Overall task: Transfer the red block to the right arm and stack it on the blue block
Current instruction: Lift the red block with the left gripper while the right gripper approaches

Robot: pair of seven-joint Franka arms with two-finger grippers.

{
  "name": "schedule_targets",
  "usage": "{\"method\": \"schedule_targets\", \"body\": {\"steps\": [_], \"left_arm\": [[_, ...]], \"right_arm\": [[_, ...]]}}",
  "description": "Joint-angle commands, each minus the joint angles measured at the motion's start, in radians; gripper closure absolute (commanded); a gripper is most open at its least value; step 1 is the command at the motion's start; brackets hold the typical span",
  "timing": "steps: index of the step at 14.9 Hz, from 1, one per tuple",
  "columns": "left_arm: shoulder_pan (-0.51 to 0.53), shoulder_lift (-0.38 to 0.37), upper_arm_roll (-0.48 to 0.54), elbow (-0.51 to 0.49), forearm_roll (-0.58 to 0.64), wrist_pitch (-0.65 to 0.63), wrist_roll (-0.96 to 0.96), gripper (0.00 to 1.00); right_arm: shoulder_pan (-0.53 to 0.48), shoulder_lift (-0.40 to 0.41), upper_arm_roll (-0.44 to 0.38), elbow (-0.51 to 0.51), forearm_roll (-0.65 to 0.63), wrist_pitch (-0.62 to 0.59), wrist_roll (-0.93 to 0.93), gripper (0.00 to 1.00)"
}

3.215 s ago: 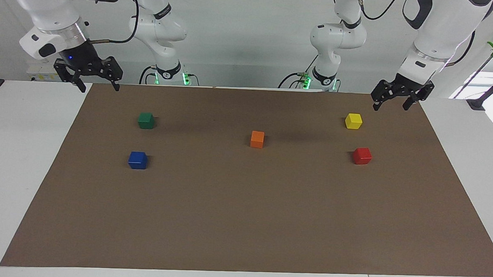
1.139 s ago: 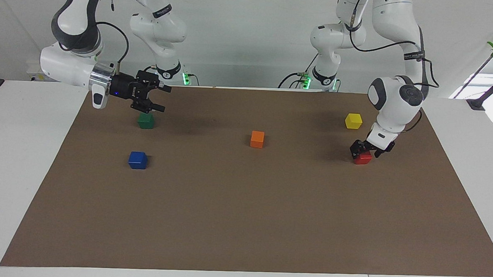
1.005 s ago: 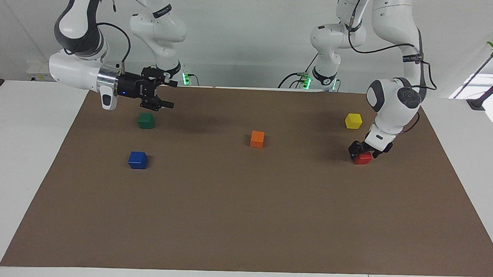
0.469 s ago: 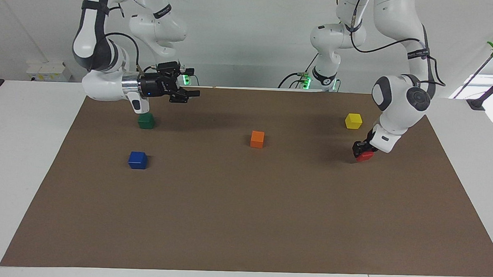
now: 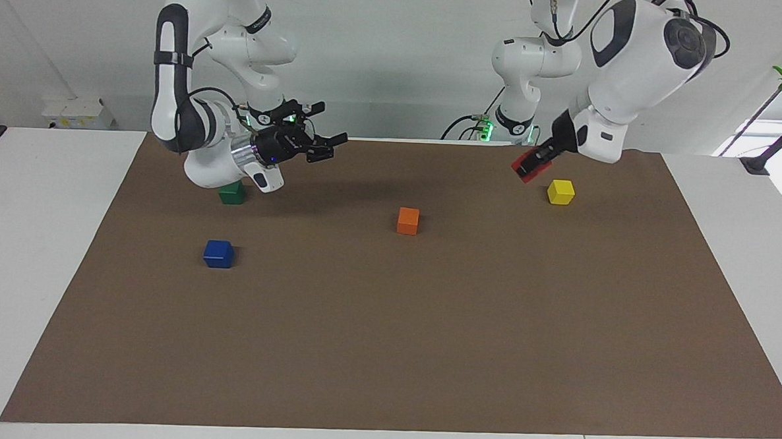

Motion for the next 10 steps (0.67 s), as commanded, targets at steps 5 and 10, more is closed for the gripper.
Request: {"method": "schedule_targets", "body": {"steps": [5,10], "left_arm": [[-0.023,-0.068,-0.138,-0.027,-0.300,0.132,-0.611,1.00],[-0.132,-0.110,-0.143,-0.143,-0.314,0.411,-1.016,1.00]], "right_arm": [[0.133,0.078,0.005,-0.031,0.160,-0.066,-0.230,0.00],[0.220,0.094,0.005,-0.056,0.238,-0.088,-0.359,0.00]]}}
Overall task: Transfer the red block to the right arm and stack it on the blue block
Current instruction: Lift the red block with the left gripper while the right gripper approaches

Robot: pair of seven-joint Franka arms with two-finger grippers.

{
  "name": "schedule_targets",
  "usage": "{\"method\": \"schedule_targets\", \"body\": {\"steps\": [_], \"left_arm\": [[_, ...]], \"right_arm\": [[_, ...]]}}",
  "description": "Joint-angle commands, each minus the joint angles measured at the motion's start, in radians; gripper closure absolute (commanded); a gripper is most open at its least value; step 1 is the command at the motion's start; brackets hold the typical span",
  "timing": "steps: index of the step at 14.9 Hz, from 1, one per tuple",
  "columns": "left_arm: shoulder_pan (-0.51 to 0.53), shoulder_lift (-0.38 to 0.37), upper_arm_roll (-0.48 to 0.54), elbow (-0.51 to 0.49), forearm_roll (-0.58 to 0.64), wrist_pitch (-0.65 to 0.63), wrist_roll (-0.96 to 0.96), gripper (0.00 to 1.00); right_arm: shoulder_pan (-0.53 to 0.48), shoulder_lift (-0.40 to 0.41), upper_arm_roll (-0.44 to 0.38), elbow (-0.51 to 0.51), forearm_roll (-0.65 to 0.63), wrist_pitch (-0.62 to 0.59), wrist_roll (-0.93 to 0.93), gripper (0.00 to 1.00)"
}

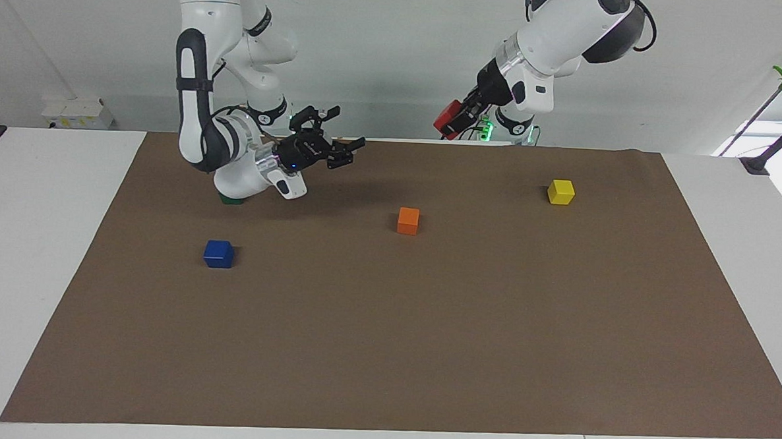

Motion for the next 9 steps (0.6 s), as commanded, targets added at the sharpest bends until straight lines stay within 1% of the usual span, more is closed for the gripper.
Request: {"method": "schedule_targets", "body": {"steps": [1,4,5,7,9], "left_arm": [[-0.082,-0.076,0.012,-0.136,-0.027,0.140,-0.178,1.00],[-0.152,-0.115,0.012,-0.195,-0.027,0.158,-0.217,1.00],[-0.163,-0.121,0.012,-0.211,-0.027,0.168,-0.221,1.00],[-0.194,-0.139,0.012,-0.248,-0.027,0.205,-0.220,1.00],[-0.215,-0.155,0.012,-0.282,-0.027,0.248,-0.214,1.00]], "right_arm": [[0.023,0.032,0.001,-0.019,0.044,-0.035,-0.101,0.00],[0.050,0.130,0.001,0.002,0.069,-0.112,-0.191,0.00],[0.054,0.152,0.001,0.014,0.069,-0.136,-0.205,0.00],[0.066,0.177,0.001,0.025,0.072,-0.150,-0.215,0.00],[0.091,0.180,0.003,0.027,0.111,-0.179,-0.218,0.00]]}}
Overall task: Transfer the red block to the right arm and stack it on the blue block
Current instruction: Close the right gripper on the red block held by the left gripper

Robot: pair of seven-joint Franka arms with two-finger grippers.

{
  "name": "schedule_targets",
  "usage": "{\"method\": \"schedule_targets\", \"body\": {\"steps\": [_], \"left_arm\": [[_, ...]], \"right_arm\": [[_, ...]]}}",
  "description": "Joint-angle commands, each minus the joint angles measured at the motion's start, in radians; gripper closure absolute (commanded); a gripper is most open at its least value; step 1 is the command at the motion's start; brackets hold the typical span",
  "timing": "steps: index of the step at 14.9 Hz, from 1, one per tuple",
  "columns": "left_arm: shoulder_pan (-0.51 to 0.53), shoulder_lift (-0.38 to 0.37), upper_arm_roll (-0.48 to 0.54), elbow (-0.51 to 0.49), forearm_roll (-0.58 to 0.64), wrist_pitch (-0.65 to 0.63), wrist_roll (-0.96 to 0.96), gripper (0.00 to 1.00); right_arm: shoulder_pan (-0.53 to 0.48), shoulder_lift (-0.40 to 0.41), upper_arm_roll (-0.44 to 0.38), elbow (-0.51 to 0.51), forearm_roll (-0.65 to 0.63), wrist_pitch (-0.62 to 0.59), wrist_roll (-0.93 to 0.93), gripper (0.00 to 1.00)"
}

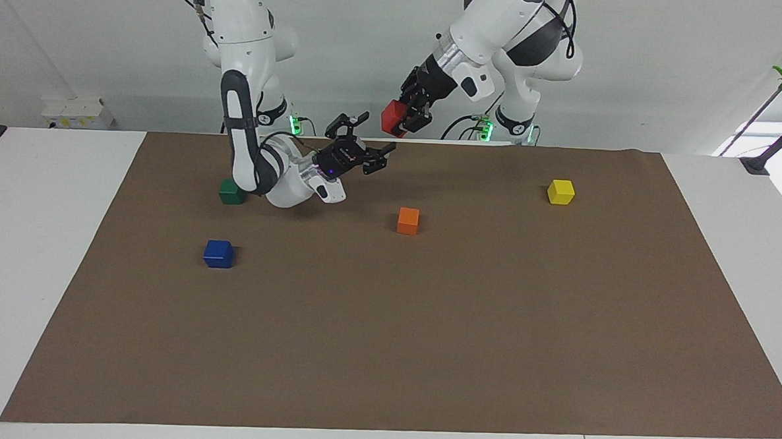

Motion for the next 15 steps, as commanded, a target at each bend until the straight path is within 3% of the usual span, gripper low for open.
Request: {"method": "schedule_targets", "body": {"steps": [1,11,12,13,14,15], "left_arm": [[-0.044,-0.055,0.015,-0.084,-0.025,0.081,-0.002,1.00],[-0.068,-0.065,0.015,-0.102,-0.022,0.126,0.005,1.00],[-0.068,-0.065,0.015,-0.104,-0.022,0.125,0.007,1.00],[-0.068,-0.068,0.015,-0.105,-0.022,0.125,0.024,1.00],[-0.069,-0.071,0.015,-0.111,-0.022,0.120,0.048,1.00],[-0.069,-0.075,0.013,-0.119,-0.022,0.122,0.054,1.00]], "right_arm": [[0.037,0.014,0.003,0.019,0.061,-0.057,-0.016,0.00],[0.083,0.016,0.003,0.011,0.084,-0.097,-0.065,0.00],[0.083,0.016,0.003,0.011,0.084,-0.094,-0.057,0.10],[0.083,0.017,0.001,0.011,0.084,-0.091,-0.051,0.33],[0.086,0.017,0.001,0.011,0.086,-0.088,-0.051,0.58],[0.086,0.017,0.001,0.011,0.078,-0.088,-0.047,1.00]]}}
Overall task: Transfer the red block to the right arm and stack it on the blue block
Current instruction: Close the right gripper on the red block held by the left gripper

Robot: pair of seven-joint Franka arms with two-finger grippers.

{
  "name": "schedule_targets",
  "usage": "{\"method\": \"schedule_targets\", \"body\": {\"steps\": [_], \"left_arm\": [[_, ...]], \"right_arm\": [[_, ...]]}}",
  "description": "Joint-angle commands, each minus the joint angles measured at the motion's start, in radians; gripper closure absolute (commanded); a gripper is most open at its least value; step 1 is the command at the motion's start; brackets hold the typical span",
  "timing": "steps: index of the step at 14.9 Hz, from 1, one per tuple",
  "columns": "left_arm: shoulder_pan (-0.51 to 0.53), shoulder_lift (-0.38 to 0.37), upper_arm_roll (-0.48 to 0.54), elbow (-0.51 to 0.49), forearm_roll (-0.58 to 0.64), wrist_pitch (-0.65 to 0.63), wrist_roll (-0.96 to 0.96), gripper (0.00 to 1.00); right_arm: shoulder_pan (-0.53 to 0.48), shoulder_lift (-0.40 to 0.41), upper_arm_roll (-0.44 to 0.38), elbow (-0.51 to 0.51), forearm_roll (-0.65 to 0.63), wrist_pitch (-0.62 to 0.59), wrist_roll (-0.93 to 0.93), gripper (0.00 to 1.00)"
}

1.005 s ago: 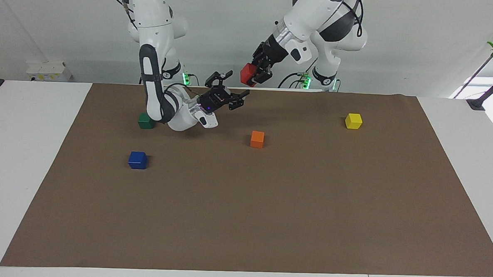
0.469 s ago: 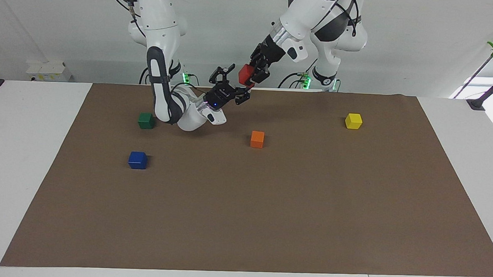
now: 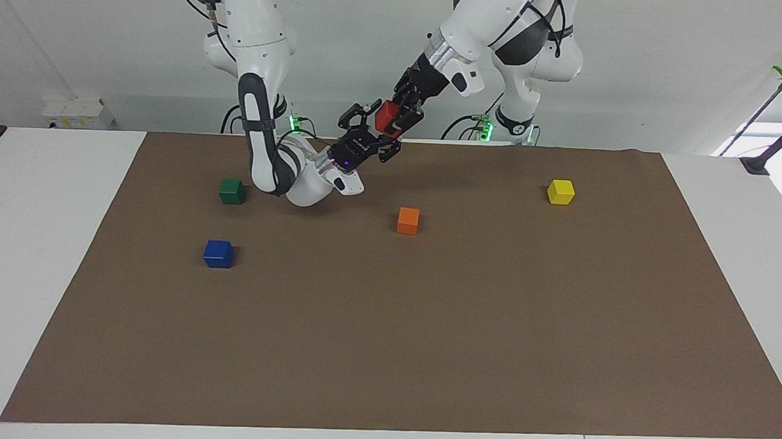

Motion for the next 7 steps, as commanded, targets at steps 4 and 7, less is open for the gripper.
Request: {"method": "schedule_targets", "body": {"steps": [4,7], "left_arm": [[-0.030,-0.057,0.014,-0.074,-0.021,0.019,0.053,1.00],[-0.031,-0.065,0.014,-0.078,-0.021,0.013,0.097,1.00]], "right_arm": [[0.009,0.008,0.001,-0.001,0.017,0.008,0.004,1.00],[0.009,0.008,0.001,0.001,0.017,0.007,0.004,1.00]]}}
